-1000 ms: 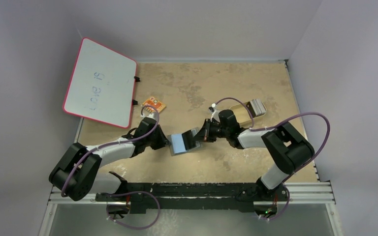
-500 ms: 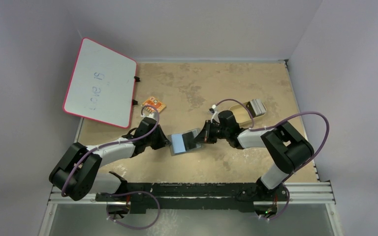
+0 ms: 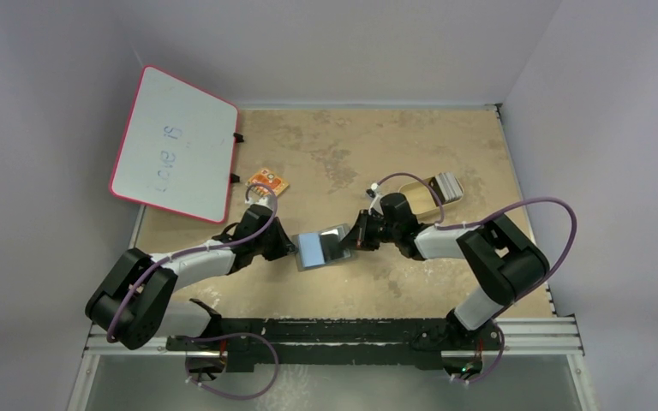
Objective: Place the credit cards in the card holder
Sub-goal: Insert the credit card into the card holder.
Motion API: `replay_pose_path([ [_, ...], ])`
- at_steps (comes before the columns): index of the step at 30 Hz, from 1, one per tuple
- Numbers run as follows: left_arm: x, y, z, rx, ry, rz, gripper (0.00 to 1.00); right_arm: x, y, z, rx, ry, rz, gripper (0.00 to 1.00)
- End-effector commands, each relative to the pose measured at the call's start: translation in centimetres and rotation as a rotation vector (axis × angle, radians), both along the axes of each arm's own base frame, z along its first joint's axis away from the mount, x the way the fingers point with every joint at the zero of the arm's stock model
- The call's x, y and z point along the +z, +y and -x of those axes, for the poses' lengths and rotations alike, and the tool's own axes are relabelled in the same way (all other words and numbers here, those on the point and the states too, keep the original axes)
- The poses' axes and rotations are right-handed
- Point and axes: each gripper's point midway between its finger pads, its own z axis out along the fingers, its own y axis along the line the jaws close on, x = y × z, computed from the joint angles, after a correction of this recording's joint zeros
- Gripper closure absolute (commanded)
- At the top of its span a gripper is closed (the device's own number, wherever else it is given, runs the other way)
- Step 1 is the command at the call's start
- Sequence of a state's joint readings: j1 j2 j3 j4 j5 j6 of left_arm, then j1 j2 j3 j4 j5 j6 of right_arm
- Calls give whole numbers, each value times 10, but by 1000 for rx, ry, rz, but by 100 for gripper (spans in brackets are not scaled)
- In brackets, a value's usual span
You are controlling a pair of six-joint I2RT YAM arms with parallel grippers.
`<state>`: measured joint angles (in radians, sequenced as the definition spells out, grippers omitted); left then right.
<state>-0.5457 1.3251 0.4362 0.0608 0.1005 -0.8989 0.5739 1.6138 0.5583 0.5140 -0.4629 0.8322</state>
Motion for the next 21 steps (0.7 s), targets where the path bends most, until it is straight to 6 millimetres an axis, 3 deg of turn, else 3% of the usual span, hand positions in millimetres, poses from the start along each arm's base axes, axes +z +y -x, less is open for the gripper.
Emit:
replay_pose_path([
  [1,3,-3,-3,3,-19,18,100,-3,1,-2,12,-18,10,100],
  [21,4,-6,-4,1,-18,31,100,0,22,-6,53,-37,-3,100],
])
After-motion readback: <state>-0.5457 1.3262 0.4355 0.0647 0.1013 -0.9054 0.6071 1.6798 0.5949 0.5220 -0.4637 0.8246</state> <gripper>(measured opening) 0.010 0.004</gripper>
